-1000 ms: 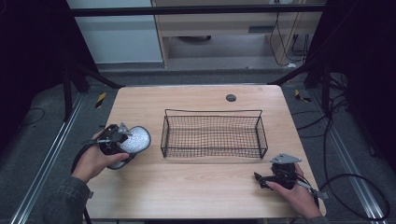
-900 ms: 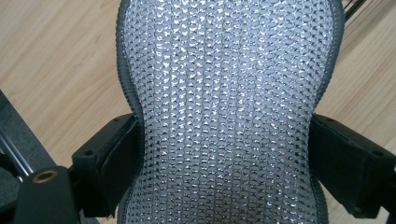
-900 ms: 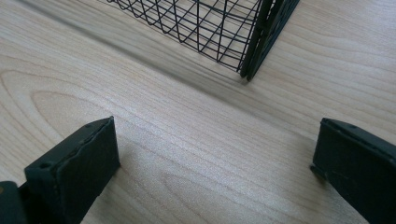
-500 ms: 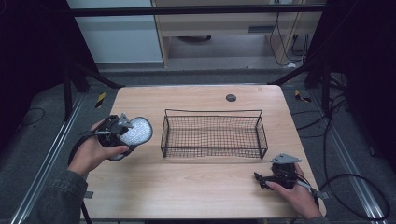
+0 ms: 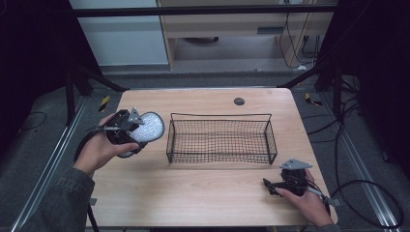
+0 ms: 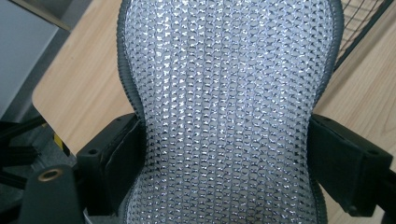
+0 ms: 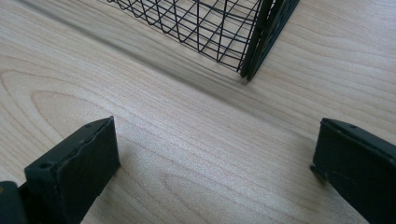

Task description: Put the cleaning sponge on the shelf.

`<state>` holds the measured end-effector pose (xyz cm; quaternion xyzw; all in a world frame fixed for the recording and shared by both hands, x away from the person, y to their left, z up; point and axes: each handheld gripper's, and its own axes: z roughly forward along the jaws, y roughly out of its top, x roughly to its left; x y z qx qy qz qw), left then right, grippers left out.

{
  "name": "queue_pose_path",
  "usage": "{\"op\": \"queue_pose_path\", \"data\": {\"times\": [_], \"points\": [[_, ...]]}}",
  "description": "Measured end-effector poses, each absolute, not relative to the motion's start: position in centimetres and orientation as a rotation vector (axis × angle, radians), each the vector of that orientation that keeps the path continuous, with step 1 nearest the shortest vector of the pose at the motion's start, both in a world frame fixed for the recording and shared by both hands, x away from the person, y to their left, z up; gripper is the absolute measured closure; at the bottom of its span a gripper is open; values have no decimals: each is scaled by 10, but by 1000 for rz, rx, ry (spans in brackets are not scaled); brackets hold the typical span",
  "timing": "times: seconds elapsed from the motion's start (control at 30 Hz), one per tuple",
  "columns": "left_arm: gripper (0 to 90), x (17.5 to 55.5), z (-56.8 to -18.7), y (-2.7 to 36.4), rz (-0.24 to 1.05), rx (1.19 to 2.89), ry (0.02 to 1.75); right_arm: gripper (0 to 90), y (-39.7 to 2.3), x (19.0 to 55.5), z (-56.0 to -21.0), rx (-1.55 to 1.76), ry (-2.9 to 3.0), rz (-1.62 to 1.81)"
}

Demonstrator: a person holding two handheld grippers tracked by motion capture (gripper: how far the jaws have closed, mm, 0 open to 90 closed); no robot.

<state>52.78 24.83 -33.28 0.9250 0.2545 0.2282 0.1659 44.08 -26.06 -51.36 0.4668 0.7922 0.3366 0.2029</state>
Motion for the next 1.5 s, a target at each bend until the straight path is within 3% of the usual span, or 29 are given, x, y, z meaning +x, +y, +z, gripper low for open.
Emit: {"op": "queue_pose_path", "data": {"times": [0.7, 1.5], "points": [[144, 543, -306, 192, 688, 2665, 563, 8, -261, 441, -514, 1300, 2214, 935], [144, 567, -306, 147, 674, 2678, 455, 15, -261, 441, -514, 1284, 2217, 934]]}}
